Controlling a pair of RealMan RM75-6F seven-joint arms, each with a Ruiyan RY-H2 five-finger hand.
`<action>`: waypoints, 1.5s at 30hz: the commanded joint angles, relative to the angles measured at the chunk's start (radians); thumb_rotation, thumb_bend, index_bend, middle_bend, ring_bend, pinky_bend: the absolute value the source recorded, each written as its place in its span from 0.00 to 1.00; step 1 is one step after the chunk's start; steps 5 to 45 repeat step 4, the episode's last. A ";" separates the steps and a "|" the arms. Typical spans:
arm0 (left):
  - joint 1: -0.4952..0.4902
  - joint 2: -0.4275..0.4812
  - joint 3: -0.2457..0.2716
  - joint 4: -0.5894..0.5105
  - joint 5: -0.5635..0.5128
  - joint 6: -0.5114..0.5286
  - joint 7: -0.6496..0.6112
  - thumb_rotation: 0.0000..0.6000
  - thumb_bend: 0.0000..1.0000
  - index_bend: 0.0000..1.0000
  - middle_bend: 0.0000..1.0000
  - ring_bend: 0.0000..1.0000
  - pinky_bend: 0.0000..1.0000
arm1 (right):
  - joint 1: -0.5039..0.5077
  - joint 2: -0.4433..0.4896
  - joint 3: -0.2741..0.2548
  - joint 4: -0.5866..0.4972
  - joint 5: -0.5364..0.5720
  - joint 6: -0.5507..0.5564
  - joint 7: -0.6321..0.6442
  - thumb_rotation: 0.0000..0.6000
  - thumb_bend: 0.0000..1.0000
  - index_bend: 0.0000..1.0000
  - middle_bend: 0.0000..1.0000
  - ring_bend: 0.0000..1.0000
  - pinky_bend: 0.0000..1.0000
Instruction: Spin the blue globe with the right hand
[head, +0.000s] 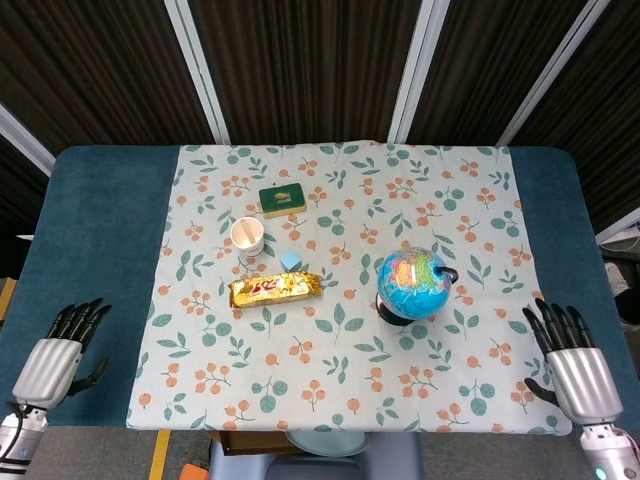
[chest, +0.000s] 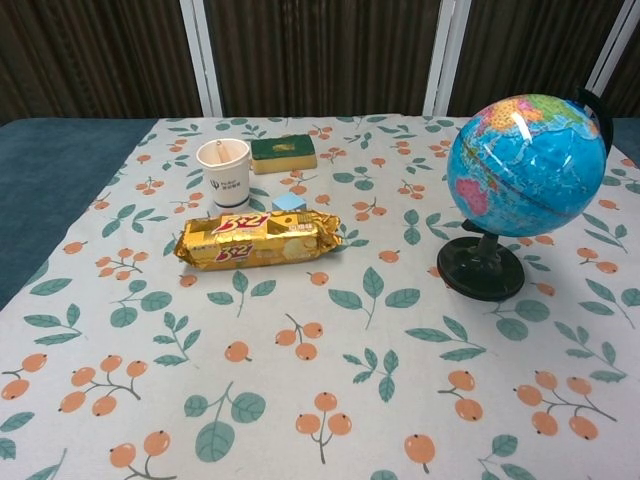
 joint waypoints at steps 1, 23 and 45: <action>-0.006 0.000 0.006 -0.002 0.012 -0.009 -0.005 1.00 0.44 0.00 0.00 0.00 0.04 | -0.036 -0.009 0.001 0.046 -0.025 0.052 0.062 1.00 0.12 0.00 0.00 0.00 0.00; -0.009 -0.004 0.011 0.001 0.025 -0.010 -0.009 1.00 0.45 0.00 0.00 0.00 0.04 | -0.035 -0.003 0.013 0.044 -0.005 0.030 0.072 1.00 0.12 0.00 0.00 0.00 0.00; -0.009 -0.004 0.011 0.001 0.025 -0.010 -0.009 1.00 0.45 0.00 0.00 0.00 0.04 | -0.035 -0.003 0.013 0.044 -0.005 0.030 0.072 1.00 0.12 0.00 0.00 0.00 0.00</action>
